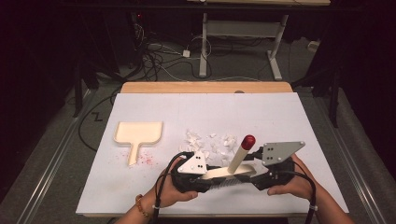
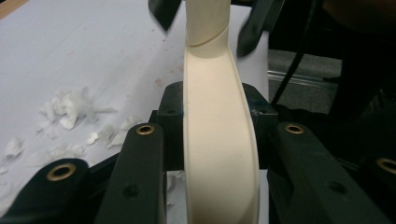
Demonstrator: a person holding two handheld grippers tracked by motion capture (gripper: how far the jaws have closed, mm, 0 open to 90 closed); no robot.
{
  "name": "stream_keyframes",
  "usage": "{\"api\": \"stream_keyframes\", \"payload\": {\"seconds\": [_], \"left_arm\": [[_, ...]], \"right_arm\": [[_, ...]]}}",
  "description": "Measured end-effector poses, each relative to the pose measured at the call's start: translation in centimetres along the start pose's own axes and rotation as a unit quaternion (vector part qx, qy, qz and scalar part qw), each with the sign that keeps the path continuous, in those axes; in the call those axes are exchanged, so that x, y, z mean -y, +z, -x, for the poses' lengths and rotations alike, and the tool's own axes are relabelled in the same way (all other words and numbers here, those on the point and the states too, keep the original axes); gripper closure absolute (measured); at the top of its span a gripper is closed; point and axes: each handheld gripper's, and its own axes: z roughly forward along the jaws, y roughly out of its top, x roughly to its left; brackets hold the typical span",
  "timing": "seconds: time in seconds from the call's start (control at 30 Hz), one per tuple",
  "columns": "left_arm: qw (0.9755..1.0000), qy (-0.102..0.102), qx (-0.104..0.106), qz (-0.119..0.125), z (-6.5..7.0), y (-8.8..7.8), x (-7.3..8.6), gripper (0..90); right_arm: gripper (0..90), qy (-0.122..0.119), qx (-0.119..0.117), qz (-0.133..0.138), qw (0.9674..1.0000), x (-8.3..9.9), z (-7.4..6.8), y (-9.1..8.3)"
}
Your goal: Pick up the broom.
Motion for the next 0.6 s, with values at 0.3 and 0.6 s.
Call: {"api": "stream_keyframes", "payload": {"seconds": [0.3,0.6], "left_arm": [[0.9989,0.027,0.037,-0.015,0.3,0.4,0.2,64.8],[0.9997,0.023,-0.008,-0.004,-0.4,-0.5,0.6,49.8]], "right_arm": [[60.1,-0.03,-0.08,-0.029,0.9959,0.6,-0.8,2.7],[68.1,-0.034,-0.062,-0.022,0.9973,0.5,-1.1,3.1]]}}
